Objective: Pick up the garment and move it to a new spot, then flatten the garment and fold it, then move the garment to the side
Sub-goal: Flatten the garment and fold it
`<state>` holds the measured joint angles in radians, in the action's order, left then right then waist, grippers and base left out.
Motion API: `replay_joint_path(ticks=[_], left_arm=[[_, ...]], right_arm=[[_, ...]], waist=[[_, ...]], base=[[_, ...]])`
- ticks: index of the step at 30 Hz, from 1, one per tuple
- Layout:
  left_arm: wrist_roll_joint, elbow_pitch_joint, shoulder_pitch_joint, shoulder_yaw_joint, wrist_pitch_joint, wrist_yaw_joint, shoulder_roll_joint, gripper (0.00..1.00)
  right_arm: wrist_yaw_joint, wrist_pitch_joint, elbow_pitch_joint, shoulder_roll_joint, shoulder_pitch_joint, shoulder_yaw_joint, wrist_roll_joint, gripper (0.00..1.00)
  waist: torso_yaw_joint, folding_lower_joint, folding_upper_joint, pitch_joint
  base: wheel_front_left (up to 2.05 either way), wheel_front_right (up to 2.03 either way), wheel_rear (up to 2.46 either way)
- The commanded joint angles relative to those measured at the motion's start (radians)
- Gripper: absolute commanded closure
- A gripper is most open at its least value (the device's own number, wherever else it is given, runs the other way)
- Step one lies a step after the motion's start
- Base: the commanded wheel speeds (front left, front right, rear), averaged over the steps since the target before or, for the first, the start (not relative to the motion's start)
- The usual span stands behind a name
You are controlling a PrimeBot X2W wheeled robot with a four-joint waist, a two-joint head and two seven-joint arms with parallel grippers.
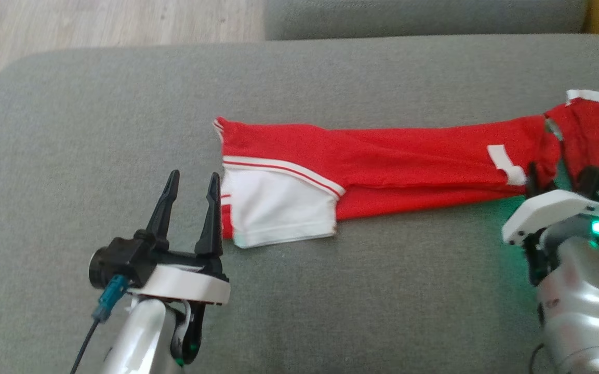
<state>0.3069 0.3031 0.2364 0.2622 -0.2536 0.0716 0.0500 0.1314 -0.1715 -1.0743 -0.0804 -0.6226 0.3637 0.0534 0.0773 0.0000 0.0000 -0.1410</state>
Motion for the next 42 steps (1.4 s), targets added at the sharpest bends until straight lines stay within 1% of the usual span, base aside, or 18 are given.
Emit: replay_joint_path(ticks=[1, 7, 10, 15, 21, 25, 29, 34, 38, 42], left_arm=[[-0.006, -0.03, 0.013, -0.035, -0.008, 0.0, 0.002, 0.0], [0.001, -0.032, -0.012, -0.032, -0.008, -0.002, 0.001, 0.0], [0.006, -0.036, -0.024, -0.024, -0.008, -0.004, 0.001, 0.0], [0.014, -0.036, -0.037, -0.008, -0.008, -0.011, 0.0, 0.0], [0.007, -0.029, -0.051, -0.005, -0.008, -0.012, 0.0, 0.0], [0.005, -0.029, -0.061, -0.01, -0.008, -0.011, 0.0, 0.0], [0.007, -0.029, -0.069, -0.013, -0.008, -0.011, 0.0, 0.0], [0.007, -0.026, -0.073, -0.013, -0.008, -0.01, 0.003, 0.0], [0.008, -0.022, -0.066, -0.003, -0.008, -0.006, 0.004, 0.0], [0.01, -0.016, -0.052, 0.013, -0.006, -0.004, 0.003, 0.0]], right_arm=[[-0.001, -0.018, 0.036, -0.02, -0.029, -0.022, 0.004, 1.0], [-0.001, -0.016, 0.084, -0.087, 0.025, -0.037, -0.012, 1.0], [-0.001, -0.009, 0.116, -0.108, 0.056, -0.029, -0.024, 1.0], [-0.001, 0.006, 0.173, -0.083, 0.085, -0.044, -0.046, 1.0], [-0.001, 0.018, 0.253, -0.021, 0.109, -0.117, -0.072, 1.0], [-0.001, 0.037, 0.311, 0.015, 0.125, -0.203, -0.102, 1.0], [-0.001, 0.063, 0.362, 0.029, 0.142, -0.319, -0.158, 1.0], [-0.001, 0.089, 0.398, 0.03, 0.158, -0.535, -0.319, 1.0], [-0.001, 0.091, 0.379, 0.03, 0.148, -0.646, -0.404, 1.0], [-0.001, 0.073, 0.312, 0.03, 0.113, -0.7, -0.457, 1.0]], waist=[[-0.015, 0.0, 0.0, 0.017], [-0.049, 0.0, 0.0, 0.068], [-0.06, 0.0, 0.0, 0.087], [-0.065, 0.0, 0.0, 0.11], [-0.04, 0.0, 0.0, 0.153], [-0.013, 0.0, 0.0, 0.178], [0.019, 0.0, 0.0, 0.196], [0.058, 0.0, 0.0, 0.2], [0.096, 0.0, 0.0, 0.187], [0.14, 0.0, 0.0, 0.166]], base=[[0.0, 0.0, 0.0], [0.0, 0.0, 0.0], [0.0, 0.0, 0.0], [0.0, 0.0, 0.0], [0.0, 0.0, 0.0], [0.0, 0.0, 0.0], [0.0, 0.0, 0.0], [0.0, 0.0, 0.0], [0.0, 0.0, 0.0], [0.0, 0.0, 0.0]])
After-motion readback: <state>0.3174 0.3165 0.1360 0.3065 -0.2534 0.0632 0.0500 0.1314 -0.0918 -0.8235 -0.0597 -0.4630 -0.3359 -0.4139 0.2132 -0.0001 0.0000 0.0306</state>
